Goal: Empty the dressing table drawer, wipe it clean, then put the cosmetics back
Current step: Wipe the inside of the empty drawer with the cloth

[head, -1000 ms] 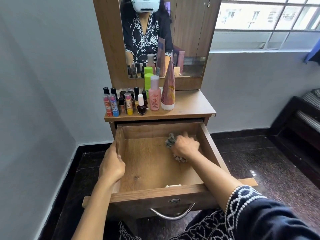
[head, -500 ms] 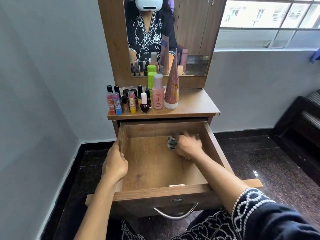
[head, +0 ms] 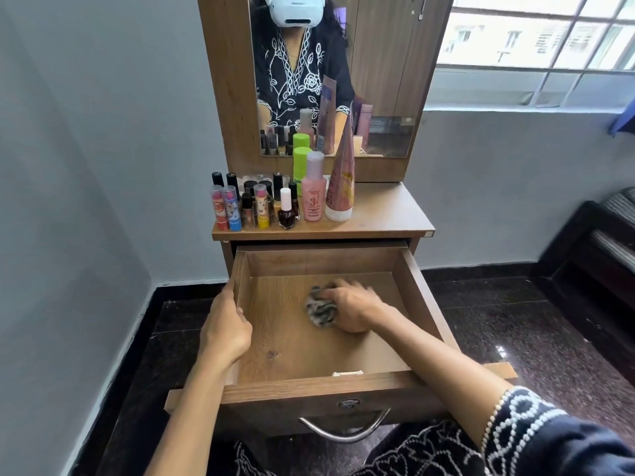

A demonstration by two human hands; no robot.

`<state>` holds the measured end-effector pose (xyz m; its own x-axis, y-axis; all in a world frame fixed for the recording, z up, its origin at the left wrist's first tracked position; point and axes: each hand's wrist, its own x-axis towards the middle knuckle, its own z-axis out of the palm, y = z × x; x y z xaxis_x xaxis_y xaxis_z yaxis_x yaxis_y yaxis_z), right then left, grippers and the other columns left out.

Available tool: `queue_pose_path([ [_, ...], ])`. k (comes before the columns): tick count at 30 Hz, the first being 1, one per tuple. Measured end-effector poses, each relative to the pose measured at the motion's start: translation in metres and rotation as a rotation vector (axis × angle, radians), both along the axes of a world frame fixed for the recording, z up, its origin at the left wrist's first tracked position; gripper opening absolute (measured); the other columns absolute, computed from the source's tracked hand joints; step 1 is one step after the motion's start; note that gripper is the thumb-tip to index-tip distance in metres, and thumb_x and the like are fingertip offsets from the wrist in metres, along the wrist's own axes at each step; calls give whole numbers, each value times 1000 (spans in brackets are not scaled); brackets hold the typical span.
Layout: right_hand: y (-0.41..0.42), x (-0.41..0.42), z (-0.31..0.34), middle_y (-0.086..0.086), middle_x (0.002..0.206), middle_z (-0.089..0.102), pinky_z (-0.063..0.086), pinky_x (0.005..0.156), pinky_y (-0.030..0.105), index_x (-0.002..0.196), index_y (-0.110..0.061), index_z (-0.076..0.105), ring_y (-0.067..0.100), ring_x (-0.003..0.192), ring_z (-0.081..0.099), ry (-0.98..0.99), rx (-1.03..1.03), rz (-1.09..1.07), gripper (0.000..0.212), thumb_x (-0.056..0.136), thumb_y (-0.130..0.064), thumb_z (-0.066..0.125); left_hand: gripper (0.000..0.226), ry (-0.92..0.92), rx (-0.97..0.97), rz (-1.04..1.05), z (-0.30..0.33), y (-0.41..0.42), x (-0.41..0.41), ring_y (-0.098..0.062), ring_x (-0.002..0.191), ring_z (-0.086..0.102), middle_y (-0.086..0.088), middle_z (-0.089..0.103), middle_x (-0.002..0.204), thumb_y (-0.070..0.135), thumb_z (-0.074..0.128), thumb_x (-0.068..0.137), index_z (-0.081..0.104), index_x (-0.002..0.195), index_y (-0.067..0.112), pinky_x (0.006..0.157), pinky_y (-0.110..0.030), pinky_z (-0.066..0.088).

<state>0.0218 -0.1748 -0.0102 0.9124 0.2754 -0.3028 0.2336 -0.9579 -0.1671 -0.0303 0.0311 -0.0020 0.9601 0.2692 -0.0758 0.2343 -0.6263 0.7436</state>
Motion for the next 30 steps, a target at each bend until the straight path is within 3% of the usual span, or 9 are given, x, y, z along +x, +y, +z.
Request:
queue_pose_path([
  [4,-1,-1,1,2,136,49,44,99,42,131,-37,50,29,122,49,-15,58,-109,54,85,-11,54,54,-12,5,-12,0,1,-2,-27,134,36,-7,28,151,8,35,97,17,147,19,105,-37,35],
  [7,-11,6,4,8,130,55,46,93,41,130,-24,52,31,118,53,-117,41,-307,44,87,-15,52,55,-5,12,-11,0,0,-1,-27,135,35,-7,28,151,7,36,97,17,147,19,105,-37,34],
  [9,-16,11,7,9,129,57,46,92,40,129,-28,54,31,117,54,-195,26,-310,40,90,-16,49,55,1,12,-11,0,0,-1,-27,135,34,-7,27,151,7,36,97,17,147,18,106,-38,34],
  [12,-21,15,16,6,125,60,47,87,37,119,-34,62,30,113,57,-253,-1,-129,40,89,-9,52,55,6,20,-14,1,0,0,-28,135,34,-7,27,152,6,36,97,17,147,18,106,-37,34],
  [16,-18,-7,25,-3,115,66,46,72,28,102,-37,71,25,103,62,-148,-34,229,48,73,1,66,55,13,23,-9,0,1,1,-28,136,33,-7,26,152,6,36,97,17,147,18,106,-38,33],
  [18,-22,-29,20,-9,104,67,45,65,22,94,-35,74,18,93,64,-86,-22,413,40,70,-3,69,55,12,22,-16,-2,2,1,-27,135,34,-7,26,152,7,35,97,16,148,19,106,-38,33],
  [21,-33,-48,18,-12,98,63,40,59,16,84,-27,76,7,84,61,21,26,504,27,70,-6,68,55,11,24,-20,-4,3,-1,-27,134,35,-6,26,152,7,35,97,16,148,19,106,-38,33],
  [25,-40,-20,27,-5,110,56,38,69,12,87,-28,77,12,99,57,-10,12,428,26,73,-6,71,54,8,26,-19,-3,3,0,-27,135,35,-7,27,152,8,35,98,17,148,18,106,-38,33],
  [30,-28,12,33,0,114,58,49,82,30,92,-24,77,22,107,57,-180,33,236,32,82,2,60,55,7,17,-12,-2,3,1,-27,136,33,-6,25,152,8,35,98,16,148,19,107,-38,32],
])
